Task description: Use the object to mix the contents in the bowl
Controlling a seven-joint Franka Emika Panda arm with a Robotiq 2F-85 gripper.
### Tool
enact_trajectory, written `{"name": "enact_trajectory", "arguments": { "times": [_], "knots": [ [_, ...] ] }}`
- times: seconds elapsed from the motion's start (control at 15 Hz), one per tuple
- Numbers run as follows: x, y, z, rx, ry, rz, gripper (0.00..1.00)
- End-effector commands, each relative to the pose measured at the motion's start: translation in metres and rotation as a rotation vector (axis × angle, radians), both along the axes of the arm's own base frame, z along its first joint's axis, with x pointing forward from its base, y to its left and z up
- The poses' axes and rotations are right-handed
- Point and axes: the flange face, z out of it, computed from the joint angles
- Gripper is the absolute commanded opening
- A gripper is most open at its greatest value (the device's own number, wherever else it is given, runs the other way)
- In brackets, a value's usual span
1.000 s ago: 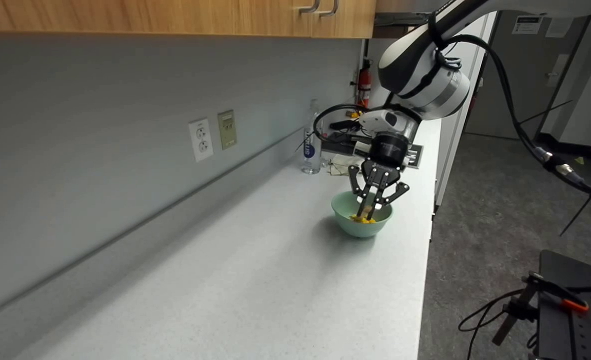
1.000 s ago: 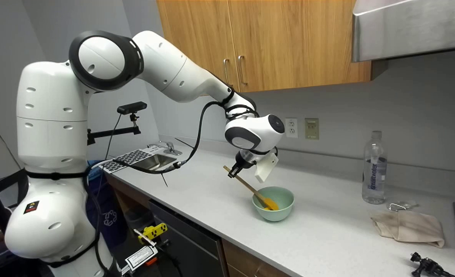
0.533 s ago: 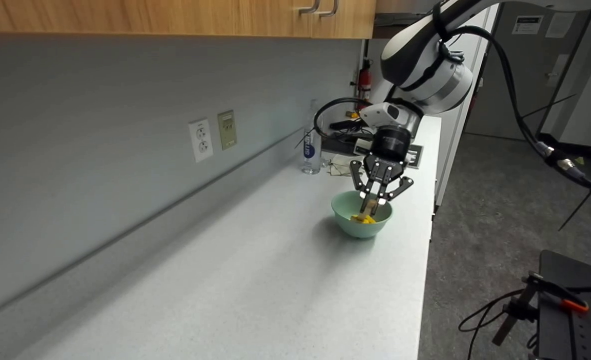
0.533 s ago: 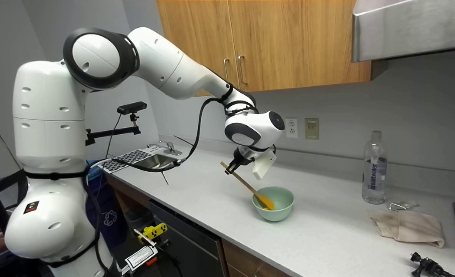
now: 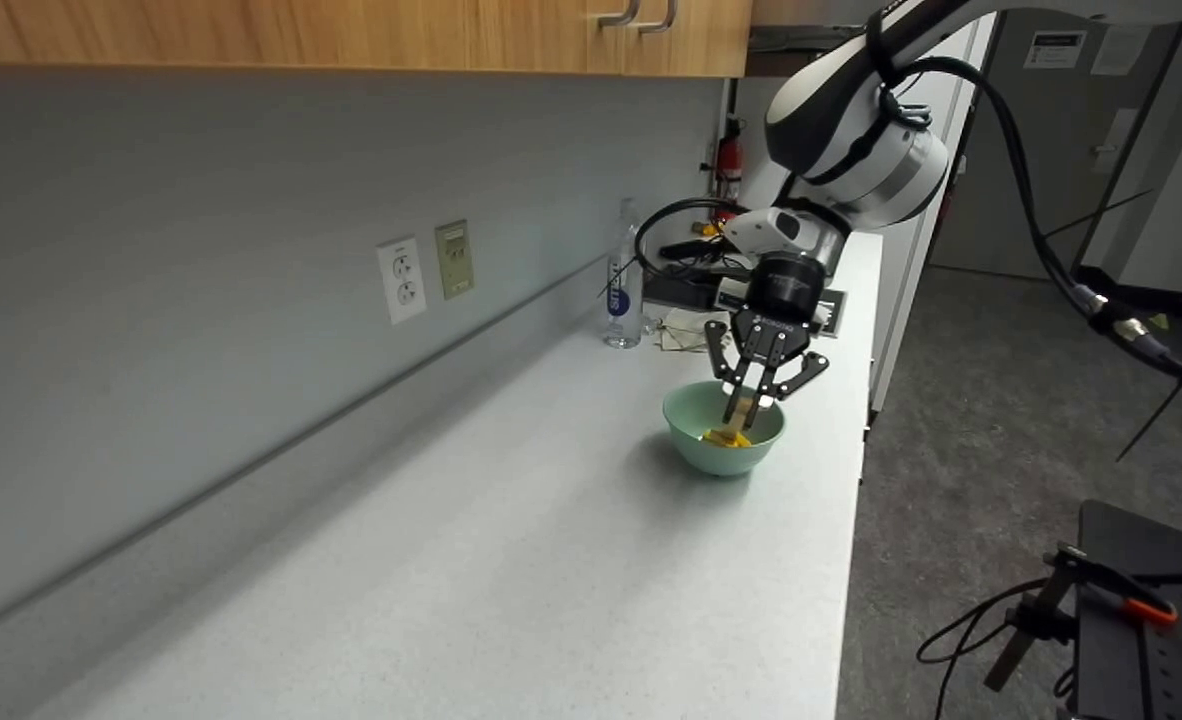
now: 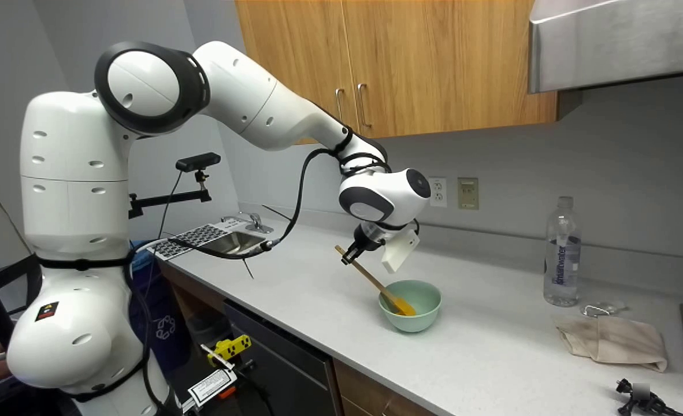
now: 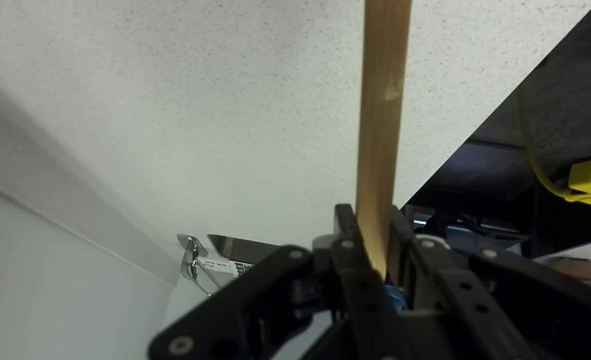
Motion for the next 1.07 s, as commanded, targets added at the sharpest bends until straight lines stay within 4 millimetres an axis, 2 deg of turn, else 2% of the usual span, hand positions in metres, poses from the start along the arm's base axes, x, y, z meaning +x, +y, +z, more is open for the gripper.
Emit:
{"name": "enact_trajectory", "arguments": {
  "times": [0.0,0.07,0.4,0.6,1.0],
  "knots": [
    [0.000,-0.003,0.002,-0.011,0.006,-0.003,0.42],
    [-0.001,-0.003,0.002,-0.008,0.006,-0.003,0.43],
    [-0.001,-0.001,0.003,-0.012,0.001,0.003,0.81],
    [-0.003,0.004,0.009,-0.033,-0.005,0.007,0.99],
    [-0.008,0.021,0.035,-0.175,-0.045,0.030,1.00]
  ]
}}
